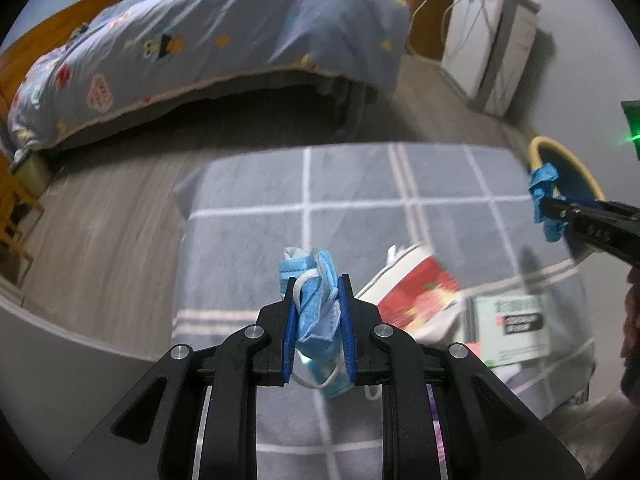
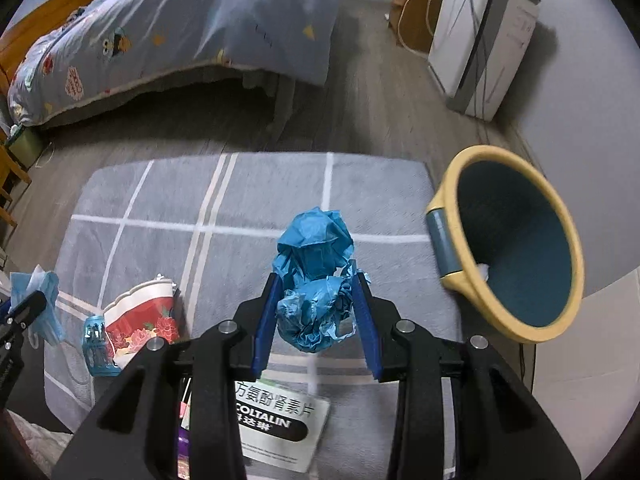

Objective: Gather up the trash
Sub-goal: 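Grasp the blue crumpled glove with the right tool while the left grasps the blue mask, then lower the glove into the bin with the right tool while the left drops the mask in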

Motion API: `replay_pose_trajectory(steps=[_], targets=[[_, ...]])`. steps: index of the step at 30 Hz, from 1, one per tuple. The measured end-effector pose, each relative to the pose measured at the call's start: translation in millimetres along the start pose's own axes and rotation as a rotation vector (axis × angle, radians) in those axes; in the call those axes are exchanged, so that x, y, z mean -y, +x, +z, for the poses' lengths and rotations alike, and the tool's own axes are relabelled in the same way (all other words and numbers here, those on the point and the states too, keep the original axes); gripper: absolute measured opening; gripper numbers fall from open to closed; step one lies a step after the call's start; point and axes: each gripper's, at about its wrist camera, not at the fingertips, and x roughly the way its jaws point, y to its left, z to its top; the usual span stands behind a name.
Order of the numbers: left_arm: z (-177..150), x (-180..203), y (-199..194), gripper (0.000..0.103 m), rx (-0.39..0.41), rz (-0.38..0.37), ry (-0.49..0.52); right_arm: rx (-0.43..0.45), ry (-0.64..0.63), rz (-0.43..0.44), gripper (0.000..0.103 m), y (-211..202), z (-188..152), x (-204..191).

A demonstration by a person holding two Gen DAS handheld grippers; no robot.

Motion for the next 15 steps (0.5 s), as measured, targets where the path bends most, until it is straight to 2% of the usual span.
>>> replay_pose_trajectory(steps=[9,15], targets=[[14,37,-22,0.02,0.09,-0.085,0.053,0.063,-0.026,-0.015,0.036,-17,3,7],[18,56,-30,0.02,0.121,-0.132,0.087,0.087,-0.032,-0.006,0.036,-25,4,12]])
